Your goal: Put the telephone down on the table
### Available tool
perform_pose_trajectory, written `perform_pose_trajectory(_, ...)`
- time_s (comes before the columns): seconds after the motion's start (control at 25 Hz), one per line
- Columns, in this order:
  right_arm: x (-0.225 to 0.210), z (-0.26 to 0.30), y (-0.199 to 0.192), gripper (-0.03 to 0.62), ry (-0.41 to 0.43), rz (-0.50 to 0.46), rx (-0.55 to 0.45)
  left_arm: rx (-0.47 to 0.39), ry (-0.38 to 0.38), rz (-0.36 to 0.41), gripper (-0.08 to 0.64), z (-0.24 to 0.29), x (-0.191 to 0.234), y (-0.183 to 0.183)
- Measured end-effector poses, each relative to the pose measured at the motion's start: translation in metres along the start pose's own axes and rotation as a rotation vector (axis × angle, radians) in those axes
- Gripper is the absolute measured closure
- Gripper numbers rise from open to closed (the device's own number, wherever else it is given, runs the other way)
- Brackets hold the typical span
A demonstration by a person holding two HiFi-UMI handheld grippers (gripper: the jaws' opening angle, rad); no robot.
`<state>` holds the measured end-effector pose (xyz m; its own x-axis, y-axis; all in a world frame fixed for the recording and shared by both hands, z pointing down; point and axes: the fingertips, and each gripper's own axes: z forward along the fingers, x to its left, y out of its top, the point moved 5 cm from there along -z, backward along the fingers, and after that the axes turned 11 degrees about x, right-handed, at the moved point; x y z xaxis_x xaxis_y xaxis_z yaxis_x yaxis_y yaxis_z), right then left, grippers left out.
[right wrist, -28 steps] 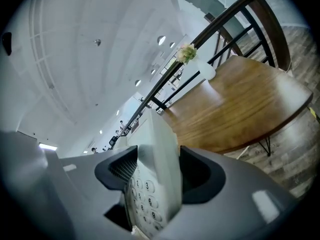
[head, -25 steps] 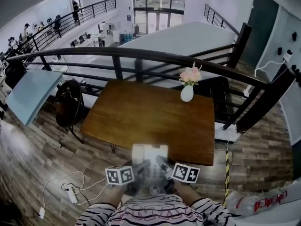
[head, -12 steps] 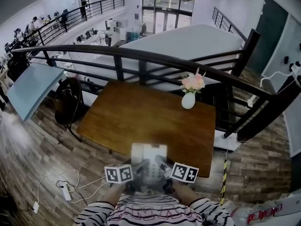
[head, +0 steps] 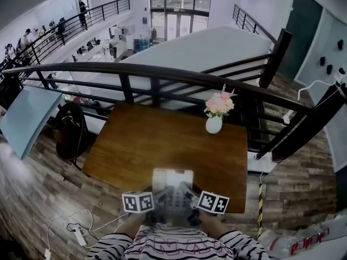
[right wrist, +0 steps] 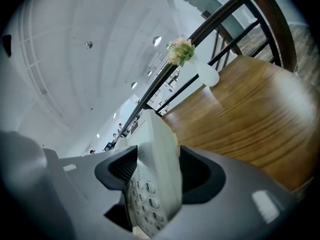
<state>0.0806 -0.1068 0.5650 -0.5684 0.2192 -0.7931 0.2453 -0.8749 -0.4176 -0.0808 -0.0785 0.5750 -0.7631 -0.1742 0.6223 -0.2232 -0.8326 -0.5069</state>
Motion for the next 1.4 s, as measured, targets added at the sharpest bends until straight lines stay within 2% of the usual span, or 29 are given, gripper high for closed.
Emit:
perform_pose_trajectory(0.64,-0.001,0.141,0.105,0.328,-0.025,0.04,-0.064,0.051,-0.046,0.045,0.186,0.045,0.1,0.15)
perform_pose_trajectory(0.92,-0.015,0.187,0.154,0.328,-0.042,0.063,-0.098,0.085,-0.073,0.062,0.186,0.079,0.129,0.21)
perform_pose_trajectory(1.4,-0.05,0.254,0.212,0.328,-0.081,0.085,-0.153,0.136,-0.109,0.095,0.186,0.14,0.182,0.279)
